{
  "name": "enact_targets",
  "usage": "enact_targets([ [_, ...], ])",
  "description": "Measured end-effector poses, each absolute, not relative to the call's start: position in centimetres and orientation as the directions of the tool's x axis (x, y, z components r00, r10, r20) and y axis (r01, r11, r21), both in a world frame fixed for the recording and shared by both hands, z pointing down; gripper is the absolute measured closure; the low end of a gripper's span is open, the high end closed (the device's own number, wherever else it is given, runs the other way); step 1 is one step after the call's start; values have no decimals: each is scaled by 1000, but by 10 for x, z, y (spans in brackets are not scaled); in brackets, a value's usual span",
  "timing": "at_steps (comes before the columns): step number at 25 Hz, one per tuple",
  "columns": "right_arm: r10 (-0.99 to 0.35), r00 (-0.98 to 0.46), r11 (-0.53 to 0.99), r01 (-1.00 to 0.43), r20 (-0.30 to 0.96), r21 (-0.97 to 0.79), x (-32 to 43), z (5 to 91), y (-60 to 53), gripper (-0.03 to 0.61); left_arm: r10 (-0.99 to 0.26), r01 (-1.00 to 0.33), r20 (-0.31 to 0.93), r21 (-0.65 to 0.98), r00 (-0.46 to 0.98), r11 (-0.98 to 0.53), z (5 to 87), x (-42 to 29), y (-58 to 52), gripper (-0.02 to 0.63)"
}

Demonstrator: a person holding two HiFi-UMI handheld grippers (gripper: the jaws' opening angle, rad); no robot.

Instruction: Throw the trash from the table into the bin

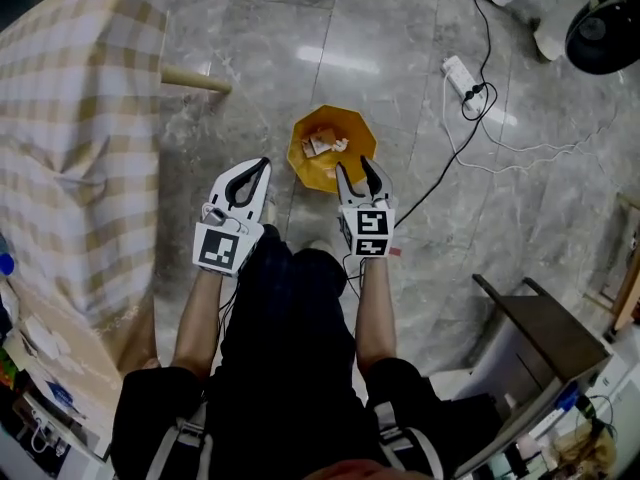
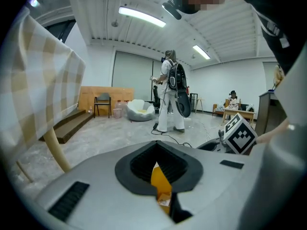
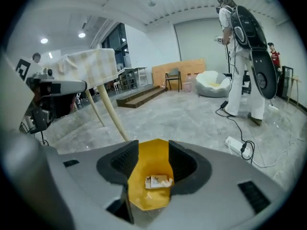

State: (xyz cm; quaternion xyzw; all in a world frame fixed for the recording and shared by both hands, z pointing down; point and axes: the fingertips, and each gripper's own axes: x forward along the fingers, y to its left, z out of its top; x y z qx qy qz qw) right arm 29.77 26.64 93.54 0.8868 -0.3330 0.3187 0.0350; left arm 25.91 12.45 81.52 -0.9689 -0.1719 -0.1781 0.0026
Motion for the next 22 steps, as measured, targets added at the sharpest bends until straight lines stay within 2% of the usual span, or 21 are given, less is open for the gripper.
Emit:
enact_targets([
  [4,-586,594,-772,-617,551,-156,300,888,263,382,340,341,342,59,876,-938,782,256,126,611],
  [8,-592,630,-775,-617,502,-141,301,825,258,447,348,351,328,52,878,-935,736,253,125,611],
  [13,-590,663,-781,-614,460,-117,301,733,251,493,355,357,310,53,882,-933,660,247,122,611],
  [22,-586,720,-795,-598,372,-96,284,577,240,542,345,347,266,43,900,-937,535,231,109,611],
])
